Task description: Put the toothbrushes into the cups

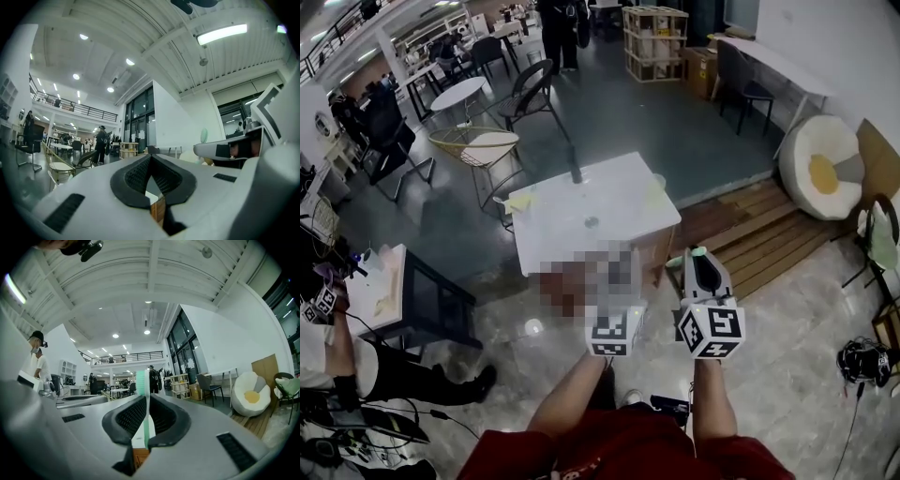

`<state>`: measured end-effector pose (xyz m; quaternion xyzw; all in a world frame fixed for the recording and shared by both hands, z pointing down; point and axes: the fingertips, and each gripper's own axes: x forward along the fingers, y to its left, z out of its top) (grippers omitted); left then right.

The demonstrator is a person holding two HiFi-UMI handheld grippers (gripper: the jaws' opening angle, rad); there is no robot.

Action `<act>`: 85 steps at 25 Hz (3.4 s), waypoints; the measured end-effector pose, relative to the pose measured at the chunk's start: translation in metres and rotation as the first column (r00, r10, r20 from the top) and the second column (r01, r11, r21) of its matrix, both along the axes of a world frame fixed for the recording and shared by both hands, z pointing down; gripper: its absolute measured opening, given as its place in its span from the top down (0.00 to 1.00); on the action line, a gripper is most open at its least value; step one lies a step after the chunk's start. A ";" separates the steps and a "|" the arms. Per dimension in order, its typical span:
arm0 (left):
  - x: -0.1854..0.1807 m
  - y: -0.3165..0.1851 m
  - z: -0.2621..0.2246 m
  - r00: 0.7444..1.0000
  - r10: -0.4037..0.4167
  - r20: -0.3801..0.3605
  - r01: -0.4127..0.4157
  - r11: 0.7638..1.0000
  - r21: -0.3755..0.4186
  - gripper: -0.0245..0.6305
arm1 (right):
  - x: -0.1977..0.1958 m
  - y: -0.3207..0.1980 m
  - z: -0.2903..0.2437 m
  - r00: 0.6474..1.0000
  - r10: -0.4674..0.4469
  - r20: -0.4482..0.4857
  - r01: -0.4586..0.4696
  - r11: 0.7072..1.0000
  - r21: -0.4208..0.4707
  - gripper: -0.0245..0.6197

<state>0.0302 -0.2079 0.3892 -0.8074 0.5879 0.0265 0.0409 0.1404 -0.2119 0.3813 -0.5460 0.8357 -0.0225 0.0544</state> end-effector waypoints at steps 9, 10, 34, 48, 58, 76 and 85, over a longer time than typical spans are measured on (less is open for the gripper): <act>-0.005 -0.046 0.006 1.000 0.018 -0.023 -0.018 1.000 0.002 0.92 | -0.006 -0.041 0.004 1.000 0.015 -0.024 -0.015 1.000 0.002 0.89; -0.007 -0.052 0.006 0.999 0.021 -0.025 -0.021 1.000 0.001 0.92 | -0.008 -0.046 0.003 1.000 0.018 -0.024 -0.017 1.000 0.002 0.89; -0.078 -0.210 -0.004 0.993 0.099 -0.061 -0.099 0.995 0.006 0.92 | -0.083 -0.202 -0.010 0.994 0.085 -0.068 -0.085 0.996 0.009 0.89; -0.095 -0.284 0.000 0.985 0.163 -0.061 -0.163 0.987 0.001 0.92 | -0.106 -0.270 -0.010 0.989 0.129 -0.077 -0.129 0.992 0.011 0.90; -0.048 -0.337 0.002 0.988 0.152 -0.040 -0.153 0.988 -0.002 0.92 | -0.057 -0.321 -0.008 0.991 0.118 -0.058 -0.118 0.993 0.008 0.90; 0.027 -0.405 -0.008 1.000 0.001 0.006 -0.001 1.000 -0.002 0.92 | 0.023 -0.408 -0.012 0.999 -0.033 0.018 0.033 0.999 0.003 0.89; 0.023 -0.420 -0.003 1.000 -0.011 0.024 0.011 1.000 -0.019 0.92 | 0.025 -0.425 -0.002 0.999 -0.036 0.036 0.037 0.999 -0.028 0.89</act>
